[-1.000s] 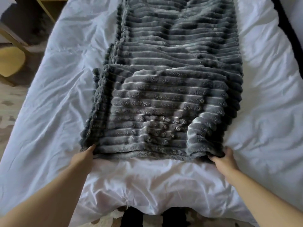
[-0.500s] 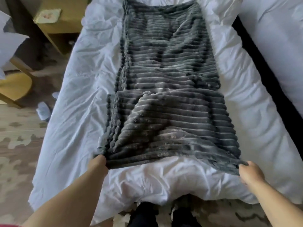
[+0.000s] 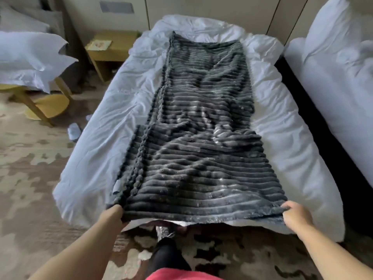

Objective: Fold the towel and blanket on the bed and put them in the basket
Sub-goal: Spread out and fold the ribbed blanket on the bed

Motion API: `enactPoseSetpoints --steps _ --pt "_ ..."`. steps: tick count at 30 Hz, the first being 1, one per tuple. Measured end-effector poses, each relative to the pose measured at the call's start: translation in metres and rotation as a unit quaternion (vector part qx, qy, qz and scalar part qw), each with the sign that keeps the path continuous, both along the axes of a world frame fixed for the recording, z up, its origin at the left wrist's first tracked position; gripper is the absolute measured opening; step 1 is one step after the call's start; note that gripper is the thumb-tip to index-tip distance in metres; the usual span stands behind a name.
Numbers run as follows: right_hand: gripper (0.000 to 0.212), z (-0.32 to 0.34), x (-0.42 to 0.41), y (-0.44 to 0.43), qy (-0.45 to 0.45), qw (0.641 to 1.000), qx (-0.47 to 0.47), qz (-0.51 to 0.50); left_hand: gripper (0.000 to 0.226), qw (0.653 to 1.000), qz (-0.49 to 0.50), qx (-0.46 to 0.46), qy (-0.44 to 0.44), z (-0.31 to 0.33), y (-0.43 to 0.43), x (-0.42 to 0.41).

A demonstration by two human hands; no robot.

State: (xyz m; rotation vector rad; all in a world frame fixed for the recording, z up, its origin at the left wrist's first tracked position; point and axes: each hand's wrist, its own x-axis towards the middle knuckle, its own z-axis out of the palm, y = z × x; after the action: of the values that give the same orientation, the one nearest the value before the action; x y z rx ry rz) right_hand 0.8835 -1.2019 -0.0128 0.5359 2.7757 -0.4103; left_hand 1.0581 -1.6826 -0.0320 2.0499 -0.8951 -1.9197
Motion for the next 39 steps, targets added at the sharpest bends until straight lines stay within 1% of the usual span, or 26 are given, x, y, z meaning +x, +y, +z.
enactPoseSetpoints --steps 2,3,6,8,10,11,13,14,15,16,18,19,21,22,24,27,29,31,32,34,36,37,38,39 --pt "0.031 0.004 0.027 0.006 0.004 1.0 -0.018 0.025 0.041 1.0 0.015 -0.009 0.025 0.011 0.028 0.022" --pt "0.031 0.004 0.042 0.014 -0.01 0.999 -0.026 0.019 0.042 0.999 0.021 -0.031 0.022 0.013 0.039 0.033" --pt "0.023 0.004 0.085 0.049 -0.095 0.995 0.0 0.029 0.038 0.996 -0.03 -0.086 -0.014 0.022 0.073 0.076" --pt "0.022 0.008 0.108 0.069 -0.172 0.985 0.02 0.011 0.034 0.987 -0.073 -0.124 -0.068 0.038 0.089 0.105" --pt "0.03 0.013 0.126 0.081 -0.195 0.98 0.028 0.001 0.036 0.959 -0.146 -0.192 -0.151 0.05 0.102 0.135" --pt "0.03 0.015 0.133 0.084 -0.182 0.983 0.023 0.001 0.041 0.941 -0.177 -0.229 -0.175 0.052 0.104 0.148" --pt "0.026 0.022 0.147 0.087 -0.118 0.993 0.005 0.01 0.055 0.909 -0.223 -0.295 -0.193 0.063 0.103 0.171" --pt "0.028 0.026 0.154 0.087 -0.086 0.996 -0.013 0.006 0.061 0.89 -0.254 -0.329 -0.189 0.067 0.102 0.18" --pt "0.035 0.032 0.162 0.087 -0.058 0.998 -0.036 -0.007 0.064 0.868 -0.291 -0.359 -0.183 0.071 0.102 0.186" --pt "0.04 0.038 0.169 0.087 -0.033 0.998 -0.057 -0.023 0.063 0.848 -0.33 -0.375 -0.175 0.076 0.102 0.192" --pt "0.044 0.048 0.181 0.086 -0.002 0.996 -0.075 -0.04 0.048 0.81 -0.387 -0.406 -0.172 0.082 0.105 0.199" --pt "0.04 0.053 0.188 0.087 0.011 0.996 -0.078 -0.042 0.038 0.803 -0.398 -0.409 -0.172 0.085 0.106 0.202" --pt "0.026 0.067 0.206 0.085 0.037 0.995 -0.083 -0.036 0.025 0.804 -0.406 -0.4 -0.169 0.094 0.106 0.212" --pt "0.023 0.074 0.217 0.084 0.051 0.994 -0.088 -0.032 0.02 0.804 -0.411 -0.396 -0.168 0.099 0.107 0.219" --pt "0.027 0.082 0.242 0.086 0.063 0.993 -0.092 -0.025 0.008 0.793 -0.427 -0.397 -0.176 0.105 0.106 0.238" --pt "0.033 0.082 0.279 0.089 0.02 0.998 -0.06 -0.026 0.008 0.767 -0.462 -0.408 -0.178 0.105 0.102 0.274" --pt "0.046 0.075 0.301 0.09 0.014 0.998 -0.04 -0.04 0.01 0.75 -0.491 -0.406 -0.178 0.099 0.097 0.296" --pt "0.052 0.063 0.323 0.092 0.011 0.998 -0.038 -0.05 0.018 0.741 -0.51 -0.397 -0.185 0.091 0.093 0.316" --pt "0.052 0.057 0.333 0.094 0.007 0.998 -0.039 -0.053 0.024 0.743 -0.502 -0.4 -0.188 0.087 0.091 0.325" --pt "0.047 0.049 0.353 0.097 -0.009 0.997 -0.043 -0.056 0.033 0.77 -0.448 -0.412 -0.192 0.081 0.089 0.34" --pt "0.038 0.051 0.366 0.099 -0.017 0.997 -0.048 -0.064 0.028 0.827 -0.356 -0.399 -0.176 0.079 0.086 0.352" --pt "0.032 0.055 0.37 0.099 0.0 0.996 -0.046 -0.074 0.02 0.865 -0.289 -0.379 -0.159 0.08 0.086 0.355" --pt "0.026 0.062 0.372 0.099 0.032 0.995 -0.042 -0.084 0.014 0.902 -0.207 -0.353 -0.138 0.082 0.086 0.358" --pt "0.024 0.07 0.374 0.099 0.076 0.992 -0.042 -0.091 0.017 0.935 -0.112 -0.317 -0.111 0.086 0.088 0.359"
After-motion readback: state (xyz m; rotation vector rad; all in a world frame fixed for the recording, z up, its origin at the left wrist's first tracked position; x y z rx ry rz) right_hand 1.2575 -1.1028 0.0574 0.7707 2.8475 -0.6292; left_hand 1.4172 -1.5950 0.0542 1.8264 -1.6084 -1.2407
